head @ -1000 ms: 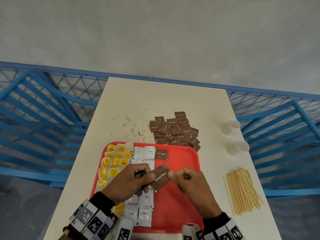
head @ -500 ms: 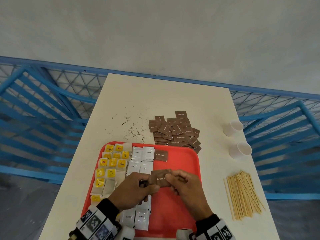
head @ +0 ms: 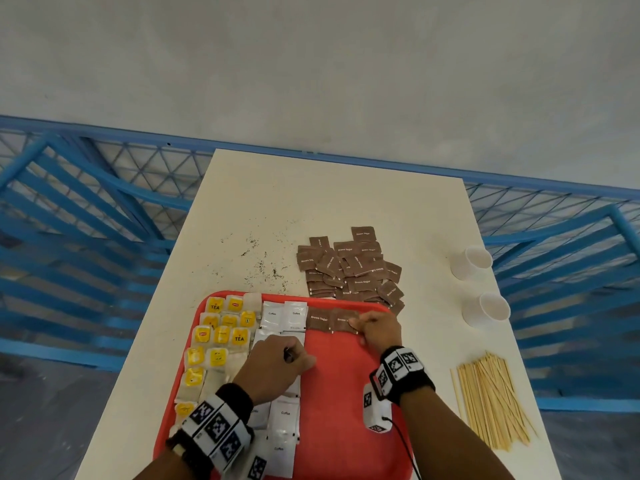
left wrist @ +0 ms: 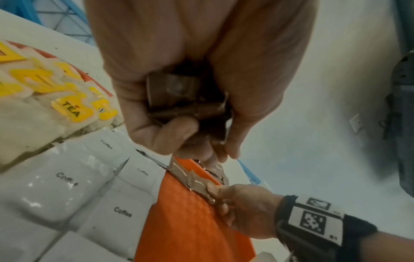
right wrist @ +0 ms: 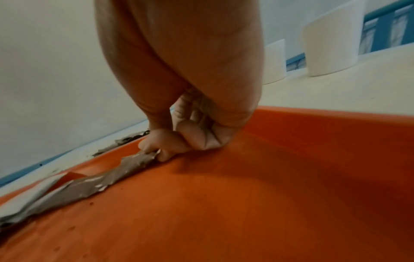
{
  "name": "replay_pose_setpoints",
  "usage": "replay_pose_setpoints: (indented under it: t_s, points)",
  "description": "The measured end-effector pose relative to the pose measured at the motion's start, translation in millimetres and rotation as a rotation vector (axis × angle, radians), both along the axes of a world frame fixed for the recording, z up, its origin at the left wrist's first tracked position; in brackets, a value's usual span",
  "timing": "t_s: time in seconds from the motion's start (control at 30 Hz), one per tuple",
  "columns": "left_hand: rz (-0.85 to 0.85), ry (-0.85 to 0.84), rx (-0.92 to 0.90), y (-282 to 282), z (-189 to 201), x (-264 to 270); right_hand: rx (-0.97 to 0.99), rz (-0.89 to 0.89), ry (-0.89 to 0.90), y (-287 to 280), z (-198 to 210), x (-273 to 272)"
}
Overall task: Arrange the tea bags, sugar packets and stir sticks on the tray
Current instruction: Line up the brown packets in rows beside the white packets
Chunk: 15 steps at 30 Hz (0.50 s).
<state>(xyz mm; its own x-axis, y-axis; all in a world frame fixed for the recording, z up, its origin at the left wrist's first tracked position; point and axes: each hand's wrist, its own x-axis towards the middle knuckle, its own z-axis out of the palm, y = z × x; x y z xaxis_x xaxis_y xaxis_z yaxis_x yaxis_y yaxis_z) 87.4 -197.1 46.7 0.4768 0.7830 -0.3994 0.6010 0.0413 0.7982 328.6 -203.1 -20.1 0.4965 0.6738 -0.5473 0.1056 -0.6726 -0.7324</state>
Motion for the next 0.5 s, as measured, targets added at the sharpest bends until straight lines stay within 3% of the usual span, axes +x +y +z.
replay_pose_setpoints:
  t_s: [0.13, 0.4, 0.5]
  points:
    - [0.071, -0.052, -0.080, -5, 2, -9, -0.039, 0.029, -0.159, 3, -13, 1]
    - [0.144, -0.110, -0.171, -10, 13, -24, -0.030, 0.029, -0.293, 1, -1, -2]
    - [0.164, -0.135, -0.189, -11, 17, -29, 0.077, 0.222, -0.446, -3, 4, -15]
